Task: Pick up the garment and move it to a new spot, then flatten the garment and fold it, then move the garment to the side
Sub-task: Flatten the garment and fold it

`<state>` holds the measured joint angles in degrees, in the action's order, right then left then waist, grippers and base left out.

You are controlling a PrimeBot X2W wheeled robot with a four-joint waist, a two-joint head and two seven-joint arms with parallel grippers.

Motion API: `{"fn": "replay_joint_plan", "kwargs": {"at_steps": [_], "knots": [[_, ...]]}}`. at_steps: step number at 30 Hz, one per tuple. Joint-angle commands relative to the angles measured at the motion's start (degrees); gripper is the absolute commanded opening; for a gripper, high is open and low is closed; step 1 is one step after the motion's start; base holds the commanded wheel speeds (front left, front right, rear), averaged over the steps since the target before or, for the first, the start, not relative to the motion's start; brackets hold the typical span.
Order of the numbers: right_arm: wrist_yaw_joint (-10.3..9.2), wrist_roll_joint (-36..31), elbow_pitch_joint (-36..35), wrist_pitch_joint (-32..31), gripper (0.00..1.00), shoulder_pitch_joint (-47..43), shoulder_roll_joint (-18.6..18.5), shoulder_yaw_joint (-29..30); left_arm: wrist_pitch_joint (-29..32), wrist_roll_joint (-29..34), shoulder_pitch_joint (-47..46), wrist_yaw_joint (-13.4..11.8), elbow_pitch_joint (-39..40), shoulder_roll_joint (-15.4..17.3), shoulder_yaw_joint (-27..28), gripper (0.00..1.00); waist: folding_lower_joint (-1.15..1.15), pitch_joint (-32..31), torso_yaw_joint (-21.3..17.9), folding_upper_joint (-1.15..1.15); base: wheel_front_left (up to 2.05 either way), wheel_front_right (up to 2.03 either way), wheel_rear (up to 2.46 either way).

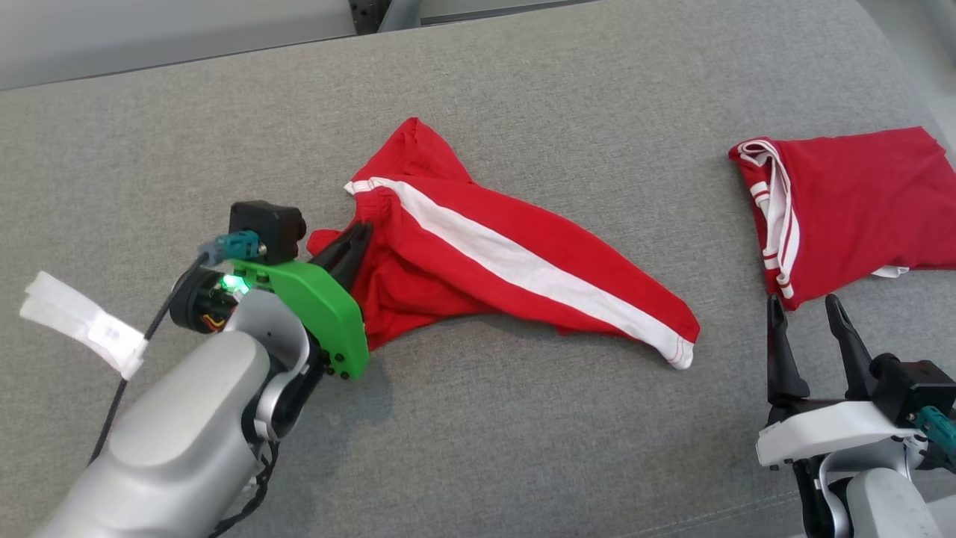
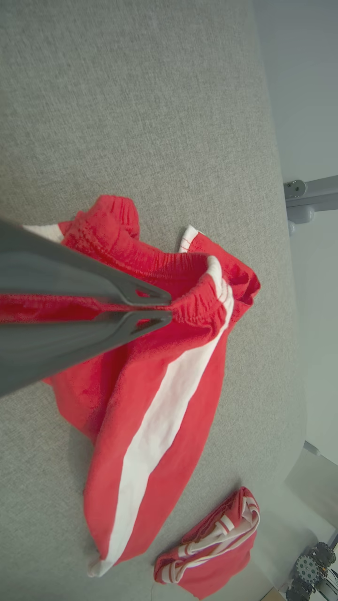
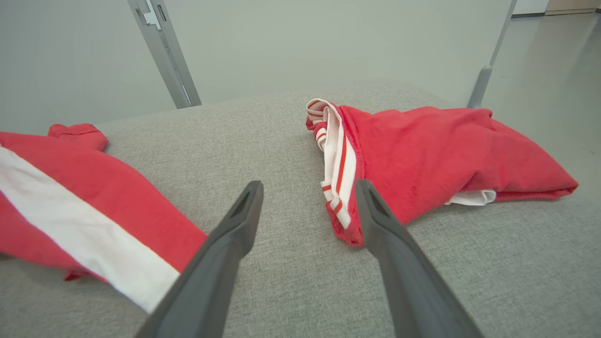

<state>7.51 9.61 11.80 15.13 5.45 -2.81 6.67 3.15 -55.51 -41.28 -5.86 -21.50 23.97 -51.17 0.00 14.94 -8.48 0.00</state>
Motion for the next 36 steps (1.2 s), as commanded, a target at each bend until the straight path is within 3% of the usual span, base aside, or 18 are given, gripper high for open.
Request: {"fn": "replay_joint_plan", "kwargs": {"at_steps": [1,9,13,19,25,26,27,28,33,36], "knots": [[-0.04,-0.47,-0.22,-0.01,1.00,-0.55,-0.17,0.20,-1.02,1.33,1.61,0.07,1.48,0.77,-0.48,0.00,0.00,-0.32,0.63,0.00,0.00,0.00,0.00],[-0.04,-2.02,-0.64,-0.01,1.00,-1.88,-0.17,1.28,-3.57,5.54,10.85,-2.45,14.19,5.45,-5.48,0.00,0.00,-1.35,3.38,0.00,0.00,0.00,0.00],[-0.04,-2.42,-0.68,-0.01,1.00,-1.95,-0.17,1.09,-4.42,6.15,15.65,-4.36,15.84,6.26,-7.42,0.00,0.00,-1.40,4.82,0.00,0.00,0.00,0.00],[-0.04,-3.32,-0.46,-0.01,1.00,-1.70,-0.18,0.84,-8.18,6.05,19.05,-5.58,12.63,4.08,-7.51,0.00,0.00,-1.59,6.42,0.00,0.00,0.00,0.00],[-0.04,-4.02,-0.15,-0.01,1.00,-2.08,-0.18,0.87,-11.75,4.82,20.32,-4.50,9.56,2.05,-6.74,0.00,0.00,-2.13,7.02,0.00,0.00,0.00,0.00],[-0.04,-4.13,-0.10,-0.01,1.00,-2.19,-0.18,0.87,-12.64,4.39,20.74,-4.28,9.21,1.53,-6.42,0.22,0.00,-2.28,7.06,0.00,0.00,0.00,0.00],[-0.04,-4.25,-0.05,-0.01,1.00,-2.33,-0.18,0.83,-13.50,3.99,21.13,-4.10,9.08,1.11,-6.02,0.71,0.00,-2.47,7.04,0.00,0.00,0.00,0.00],[-0.04,-4.38,0.01,-0.01,1.00,-2.50,-0.18,0.77,-14.25,3.41,21.52,-3.93,9.11,0.71,-5.48,1.00,0.00,-2.73,7.01,0.00,0.00,0.00,0.00],[-0.04,-4.80,-0.28,-0.01,1.00,-3.54,-0.20,0.92,-17.43,2.51,24.48,-5.00,10.98,-0.59,-1.94,1.00,0.00,-4.17,6.70,0.00,0.00,0.00,0.00],[-0.04,-4.87,-1.12,-0.01,1.00,-5.11,-0.19,1.83,-18.39,6.32,27.96,-7.74,14.08,-0.89,4.11,1.00,0.00,-5.38,6.87,0.00,0.00,0.00,0.00]]}}
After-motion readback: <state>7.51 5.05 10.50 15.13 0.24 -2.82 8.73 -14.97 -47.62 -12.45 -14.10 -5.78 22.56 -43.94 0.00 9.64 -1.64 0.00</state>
